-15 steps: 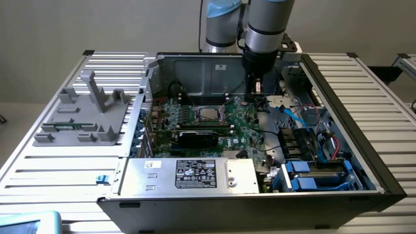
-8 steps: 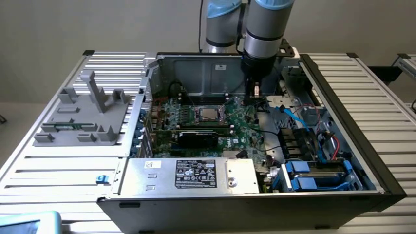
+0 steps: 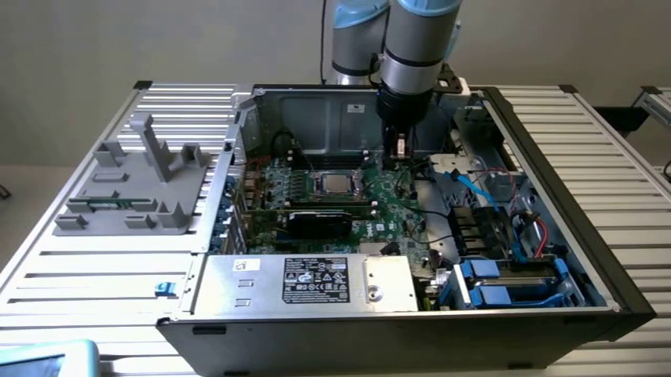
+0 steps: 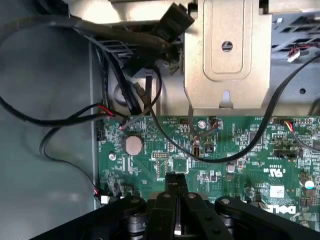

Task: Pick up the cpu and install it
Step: 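Close the cpu cover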

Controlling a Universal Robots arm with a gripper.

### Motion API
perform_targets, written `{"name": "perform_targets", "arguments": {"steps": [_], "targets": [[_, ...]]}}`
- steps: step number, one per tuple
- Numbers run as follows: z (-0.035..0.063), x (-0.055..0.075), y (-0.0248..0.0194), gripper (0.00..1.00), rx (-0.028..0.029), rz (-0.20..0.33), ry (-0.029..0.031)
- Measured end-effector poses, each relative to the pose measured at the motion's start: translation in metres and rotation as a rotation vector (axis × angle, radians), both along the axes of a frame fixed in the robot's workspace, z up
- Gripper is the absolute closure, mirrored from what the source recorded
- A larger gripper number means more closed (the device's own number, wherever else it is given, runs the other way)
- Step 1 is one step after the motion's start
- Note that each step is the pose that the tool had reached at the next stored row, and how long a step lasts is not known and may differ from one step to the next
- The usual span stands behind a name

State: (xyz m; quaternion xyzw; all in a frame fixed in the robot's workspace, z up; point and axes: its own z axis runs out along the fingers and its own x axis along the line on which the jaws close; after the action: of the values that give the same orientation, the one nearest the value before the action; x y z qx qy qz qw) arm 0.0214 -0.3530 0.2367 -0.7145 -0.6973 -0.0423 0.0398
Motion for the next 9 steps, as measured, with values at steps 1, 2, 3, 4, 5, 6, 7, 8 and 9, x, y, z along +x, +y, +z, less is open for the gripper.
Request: {"name": "perform_targets", "arguments": {"steps": [1,2,3,4,5,6,7,8,9], "targets": [[0.0001,-0.004,0.0,0.89,0.0,0.0,0.0001],[0.0001,-0.009,-0.0001,0.89,0.0001,0.0,0.0001],[0.0001,-0.014,-0.0001,0.89,0.0004,0.0,0.0001],[0.0001,-0.018,-0.0001,0.89,0.0004,0.0,0.0001],[0.0001,-0.022,-0.0001,0.89,0.0006,0.0,0.0001],[0.0001,-0.027,0.0,0.89,0.0007,0.0,0.0002],[0.0001,-0.031,0.0,0.89,0.001,0.0,0.0001],[0.0,-0.035,0.0,0.89,0.0012,0.0,0.0],[0.0001,-0.04,0.0,0.89,0.0013,0.0,0.0001]]}}
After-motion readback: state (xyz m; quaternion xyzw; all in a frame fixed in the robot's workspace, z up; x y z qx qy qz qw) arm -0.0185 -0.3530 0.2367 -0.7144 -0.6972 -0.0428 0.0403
